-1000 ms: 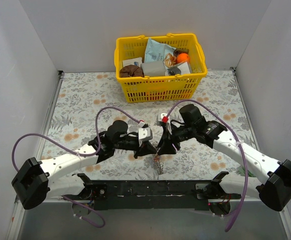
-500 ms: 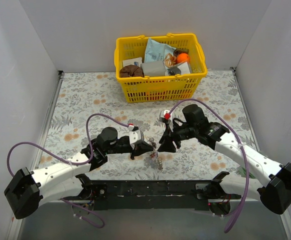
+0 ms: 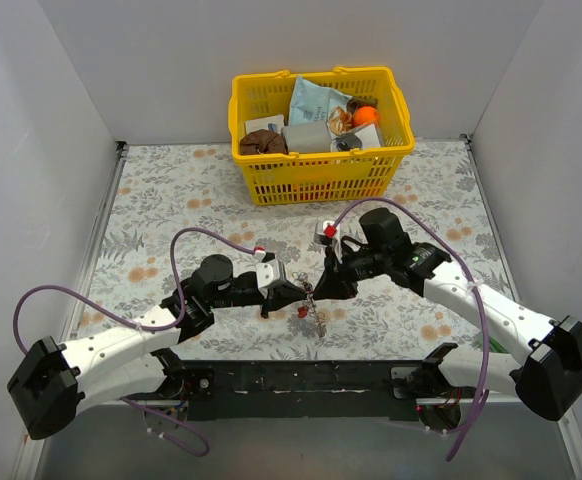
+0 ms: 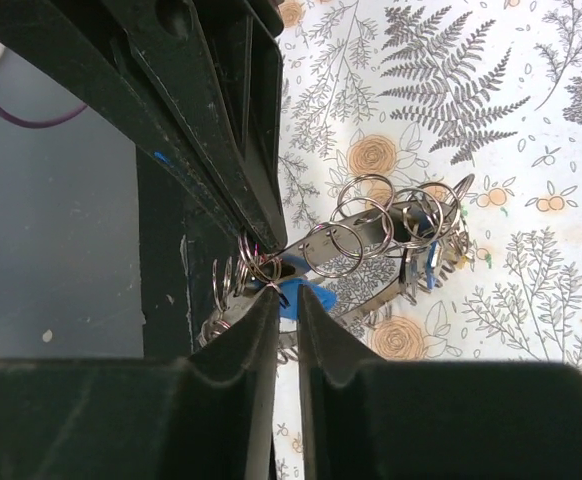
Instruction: Put the keys on the keyring
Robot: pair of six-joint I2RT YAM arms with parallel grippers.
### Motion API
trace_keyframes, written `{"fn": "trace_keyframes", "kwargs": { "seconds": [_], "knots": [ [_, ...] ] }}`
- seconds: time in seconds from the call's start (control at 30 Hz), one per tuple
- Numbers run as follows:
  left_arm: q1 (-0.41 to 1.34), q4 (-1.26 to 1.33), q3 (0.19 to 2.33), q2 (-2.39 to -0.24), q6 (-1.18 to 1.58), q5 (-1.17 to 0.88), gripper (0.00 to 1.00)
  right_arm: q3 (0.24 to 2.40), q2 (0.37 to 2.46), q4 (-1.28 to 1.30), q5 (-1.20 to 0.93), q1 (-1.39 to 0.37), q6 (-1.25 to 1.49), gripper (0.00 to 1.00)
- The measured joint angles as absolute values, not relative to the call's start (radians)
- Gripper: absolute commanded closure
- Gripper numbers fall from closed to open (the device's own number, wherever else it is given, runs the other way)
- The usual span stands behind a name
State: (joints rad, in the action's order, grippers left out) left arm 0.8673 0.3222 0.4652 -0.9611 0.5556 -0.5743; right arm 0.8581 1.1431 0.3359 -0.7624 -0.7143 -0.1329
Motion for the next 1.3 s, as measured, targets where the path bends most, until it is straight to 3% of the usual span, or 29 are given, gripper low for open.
{"fn": "trace_keyframes", "kwargs": {
  "seconds": [0.33,1.3],
  "knots": [
    [0.867,0.323,0.443,-0.934,0.555,-0.561,1.0,0.835,1.156,0.312,-0.802,-0.713,-0.134,0.97],
    [0.866,0.352,0.419,-0.945,0.572,-0.595,1.0,0.803,1.214,0.26,-0.901,-0.698,-0.138,0.99]
  ]
}}
